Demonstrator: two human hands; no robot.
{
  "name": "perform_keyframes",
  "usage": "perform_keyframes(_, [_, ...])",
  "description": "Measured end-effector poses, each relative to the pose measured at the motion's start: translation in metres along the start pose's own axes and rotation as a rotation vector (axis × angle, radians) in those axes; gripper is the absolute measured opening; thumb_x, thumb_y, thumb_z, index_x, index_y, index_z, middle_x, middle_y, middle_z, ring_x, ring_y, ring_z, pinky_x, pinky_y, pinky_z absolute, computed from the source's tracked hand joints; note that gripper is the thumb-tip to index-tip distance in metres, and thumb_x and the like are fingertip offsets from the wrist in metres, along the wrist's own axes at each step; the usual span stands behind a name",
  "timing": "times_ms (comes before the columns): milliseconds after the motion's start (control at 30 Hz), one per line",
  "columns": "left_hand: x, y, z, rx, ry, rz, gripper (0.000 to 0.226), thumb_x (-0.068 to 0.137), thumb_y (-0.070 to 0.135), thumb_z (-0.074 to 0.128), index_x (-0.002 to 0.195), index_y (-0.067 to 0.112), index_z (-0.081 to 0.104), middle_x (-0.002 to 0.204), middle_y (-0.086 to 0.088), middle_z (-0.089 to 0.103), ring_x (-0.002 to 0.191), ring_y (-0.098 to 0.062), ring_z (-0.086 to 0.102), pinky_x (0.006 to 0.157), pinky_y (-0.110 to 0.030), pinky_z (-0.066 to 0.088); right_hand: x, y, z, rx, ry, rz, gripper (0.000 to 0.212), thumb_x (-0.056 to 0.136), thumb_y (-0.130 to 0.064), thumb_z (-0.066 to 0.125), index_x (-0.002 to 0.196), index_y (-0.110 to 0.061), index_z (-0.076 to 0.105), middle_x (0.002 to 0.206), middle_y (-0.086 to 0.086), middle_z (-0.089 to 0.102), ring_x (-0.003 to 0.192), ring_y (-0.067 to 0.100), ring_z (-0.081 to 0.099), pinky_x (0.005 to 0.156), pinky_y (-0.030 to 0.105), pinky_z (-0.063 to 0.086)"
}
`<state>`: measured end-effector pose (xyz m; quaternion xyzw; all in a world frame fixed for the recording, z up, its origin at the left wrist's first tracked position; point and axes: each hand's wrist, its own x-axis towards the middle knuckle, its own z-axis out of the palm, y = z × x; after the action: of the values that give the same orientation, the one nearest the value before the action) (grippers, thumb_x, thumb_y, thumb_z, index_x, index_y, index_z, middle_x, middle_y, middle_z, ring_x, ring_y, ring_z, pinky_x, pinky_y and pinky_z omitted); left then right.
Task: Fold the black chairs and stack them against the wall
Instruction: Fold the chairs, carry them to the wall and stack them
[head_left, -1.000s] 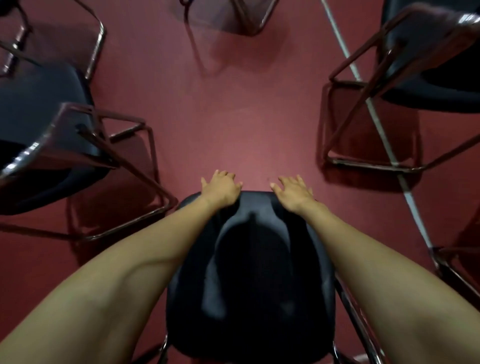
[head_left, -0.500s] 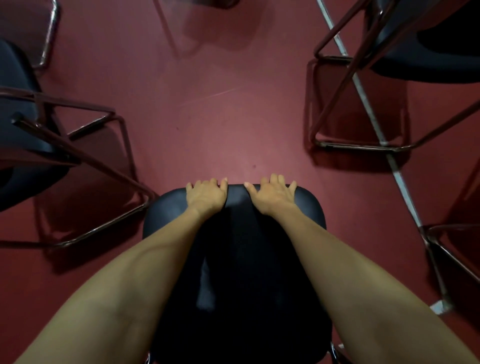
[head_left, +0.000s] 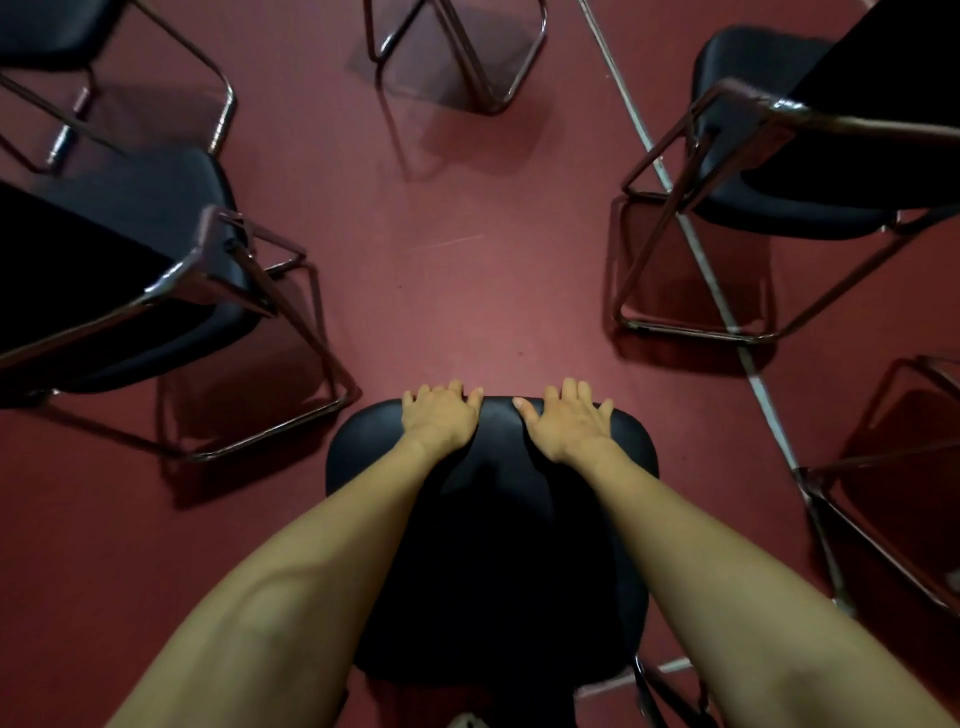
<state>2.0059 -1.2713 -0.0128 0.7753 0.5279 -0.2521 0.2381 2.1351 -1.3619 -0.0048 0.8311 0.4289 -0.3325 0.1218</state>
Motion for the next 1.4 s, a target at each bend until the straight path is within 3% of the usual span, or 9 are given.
perform_keyframes(467, [-0.214,-0.025,0.002,0.005,0.015,0.063,0.059,0.099,0.054,0.028,0.131,0.014,0.057,0.142,-0.009,0.045,0.133,-0.03,0.033,0.107,-0.043,0.026,-0.217,0.016,0.021,0.056,0.085,-0.048,0.07,0.092,-0.066,0.024,0.135,-0.013,0.04,0.14,0.01,0.032,0.133,0.028,0.024,0.108,0.055,0.023])
perform_keyframes(633, [-0.263,-0.033,0.013,-0.007,0.034,0.082,0.06,0.098,0.057,0.03,0.13,0.013,0.056,0.141,-0.008,0.045,0.133,-0.03,0.032,0.107,-0.043,0.025,-0.256,0.024,0.036,0.149,0.067,-0.045,0.077,0.088,-0.072,0.027,0.138,-0.015,0.035,0.143,0.011,0.035,0.135,0.029,0.031,0.111,0.056,0.016])
perform_keyframes(800, [-0.299,-0.04,0.022,-0.017,0.04,0.097,0.06,0.097,0.057,0.033,0.13,0.011,0.055,0.14,-0.008,0.045,0.132,-0.031,0.032,0.108,-0.042,0.026,-0.292,0.027,0.043,0.143,0.05,-0.083,0.075,0.084,-0.076,0.03,0.125,-0.014,0.042,0.136,0.007,0.049,0.129,0.027,0.042,0.109,0.056,0.02])
perform_keyframes(967, [-0.329,-0.048,0.028,-0.029,0.038,0.107,0.059,0.096,0.057,0.035,0.125,0.01,0.055,0.138,-0.009,0.046,0.13,-0.032,0.034,0.106,-0.042,0.028,-0.322,0.025,0.043,0.12,0.004,-0.089,0.077,0.083,-0.075,0.037,0.13,-0.014,0.039,0.139,0.005,0.046,0.131,0.027,0.04,0.109,0.058,0.021])
perform_keyframes(1167, [-0.353,-0.055,0.033,-0.038,0.006,0.107,0.056,0.097,0.056,0.035,0.122,0.011,0.057,0.137,-0.009,0.047,0.129,-0.033,0.035,0.105,-0.043,0.028,-0.346,0.026,0.046,-0.033,-0.075,-0.131,0.073,0.087,-0.073,0.028,0.142,-0.025,0.033,0.143,0.01,0.036,0.136,0.028,0.028,0.108,0.056,0.023])
perform_keyframes(1400, [-0.375,-0.058,0.043,-0.09,-0.017,0.093,0.049,0.099,0.054,0.034,0.114,0.015,0.059,0.132,-0.009,0.049,0.126,-0.034,0.037,0.104,-0.043,0.03,-0.362,0.027,0.049,-0.101,-0.154,-0.172,0.072,0.086,-0.072,0.033,0.14,-0.023,0.032,0.141,0.011,0.036,0.134,0.03,0.03,0.104,0.055,0.028])
